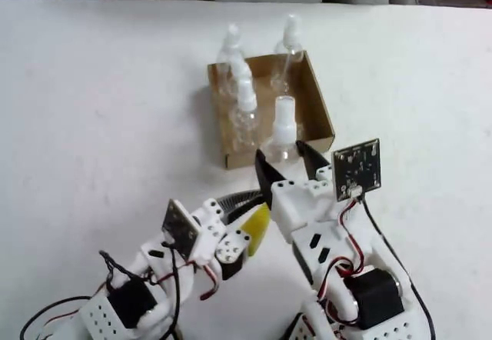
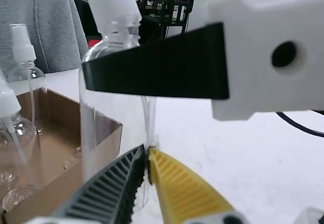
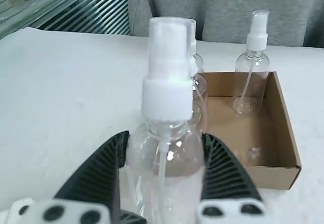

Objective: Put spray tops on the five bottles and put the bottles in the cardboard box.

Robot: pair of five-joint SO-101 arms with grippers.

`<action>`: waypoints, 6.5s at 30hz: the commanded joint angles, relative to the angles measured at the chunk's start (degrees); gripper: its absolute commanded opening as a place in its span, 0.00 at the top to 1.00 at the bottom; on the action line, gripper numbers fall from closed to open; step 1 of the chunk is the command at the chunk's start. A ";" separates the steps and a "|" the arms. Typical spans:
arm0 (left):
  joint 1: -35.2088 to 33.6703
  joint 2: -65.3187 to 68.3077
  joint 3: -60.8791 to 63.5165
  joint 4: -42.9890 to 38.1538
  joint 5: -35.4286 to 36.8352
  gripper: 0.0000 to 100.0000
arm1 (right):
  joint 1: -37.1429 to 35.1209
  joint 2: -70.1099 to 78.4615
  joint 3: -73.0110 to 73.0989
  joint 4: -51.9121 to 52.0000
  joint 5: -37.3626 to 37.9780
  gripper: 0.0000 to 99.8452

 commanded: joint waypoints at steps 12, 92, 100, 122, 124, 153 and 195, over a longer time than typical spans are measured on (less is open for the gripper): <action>3.65 -0.31 -0.18 3.96 -4.66 0.98 | -6.64 -6.11 -3.34 1.10 -4.40 0.98; 0.75 -0.48 -0.18 9.32 -12.04 0.98 | 17.80 69.23 -11.87 -55.16 8.35 0.98; 0.75 -0.48 -0.18 9.32 -12.04 0.98 | 17.36 71.16 -11.52 -56.75 11.16 0.98; -1.10 -0.48 -0.18 8.97 -12.04 0.98 | 16.84 71.16 -7.12 -56.92 11.43 0.98; -1.10 -0.48 -0.18 8.97 -12.04 0.98 | 16.66 71.16 -7.12 -56.84 11.43 0.98; -1.10 -0.48 -0.18 9.14 -12.04 0.98 | 16.75 71.08 -5.27 -57.10 10.90 0.80; -1.19 -0.48 -0.18 9.23 -12.13 0.98 | 17.54 70.46 -3.25 -57.27 10.99 0.80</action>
